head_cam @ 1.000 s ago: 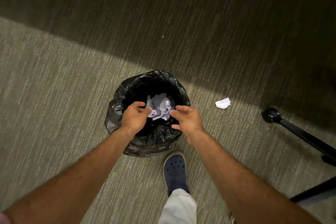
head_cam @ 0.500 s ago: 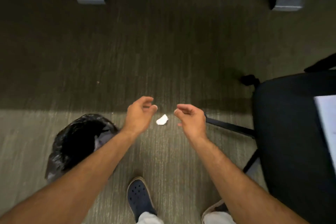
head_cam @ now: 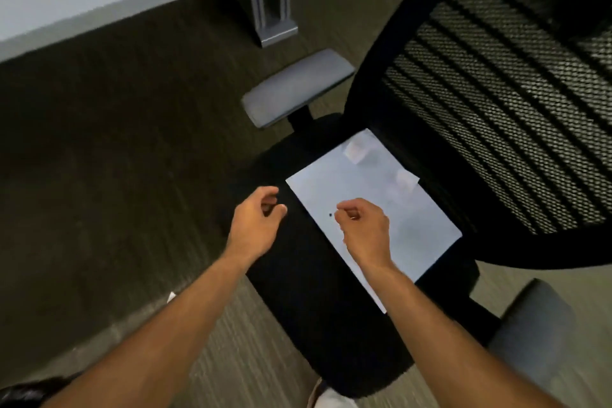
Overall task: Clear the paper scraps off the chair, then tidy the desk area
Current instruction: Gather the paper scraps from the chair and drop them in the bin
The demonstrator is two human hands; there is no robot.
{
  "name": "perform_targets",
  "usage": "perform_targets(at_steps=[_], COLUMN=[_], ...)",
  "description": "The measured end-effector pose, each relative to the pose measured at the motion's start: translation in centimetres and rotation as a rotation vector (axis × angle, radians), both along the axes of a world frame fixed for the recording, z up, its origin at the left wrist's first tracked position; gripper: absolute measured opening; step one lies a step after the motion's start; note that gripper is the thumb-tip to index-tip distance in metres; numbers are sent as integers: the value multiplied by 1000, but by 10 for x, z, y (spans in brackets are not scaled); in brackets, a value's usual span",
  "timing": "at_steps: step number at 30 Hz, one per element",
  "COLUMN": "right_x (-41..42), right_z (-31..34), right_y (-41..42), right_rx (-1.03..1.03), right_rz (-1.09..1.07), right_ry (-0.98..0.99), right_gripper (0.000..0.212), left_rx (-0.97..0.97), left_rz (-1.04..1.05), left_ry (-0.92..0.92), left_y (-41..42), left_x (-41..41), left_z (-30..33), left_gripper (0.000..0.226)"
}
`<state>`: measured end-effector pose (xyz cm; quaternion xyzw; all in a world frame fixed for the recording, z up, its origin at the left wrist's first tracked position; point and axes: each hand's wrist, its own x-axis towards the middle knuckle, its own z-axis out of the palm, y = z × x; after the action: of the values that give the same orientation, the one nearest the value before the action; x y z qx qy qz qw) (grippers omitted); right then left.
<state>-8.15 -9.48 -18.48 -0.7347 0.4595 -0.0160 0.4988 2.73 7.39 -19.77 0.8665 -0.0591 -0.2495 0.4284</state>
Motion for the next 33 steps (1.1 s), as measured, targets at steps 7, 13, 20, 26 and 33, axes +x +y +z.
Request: perform_targets(at_steps=[7, 13, 20, 26, 33], right_x=[-47, -35, 3, 15, 19], right_z=[-20, -50, -84, -97, -86], right_y=[-111, -144, -140, -134, -124], right_rx=[-187, -255, -352, -408, -369], right_rz=[-27, -1, 41, 79, 65], right_ry=[74, 112, 142, 143, 116], right_gripper=[28, 56, 66, 37, 20], left_rx=[40, 61, 331, 472, 366], left_rz=[-178, -152, -360, -482, -501], left_ry=[-68, -123, -309, -451, -479], left_y=[-126, -190, -227, -228, -195], left_x=[-2, 16, 38, 37, 38], left_z=[-8, -28, -57, -63, -58], left_gripper=[39, 55, 75, 52, 28])
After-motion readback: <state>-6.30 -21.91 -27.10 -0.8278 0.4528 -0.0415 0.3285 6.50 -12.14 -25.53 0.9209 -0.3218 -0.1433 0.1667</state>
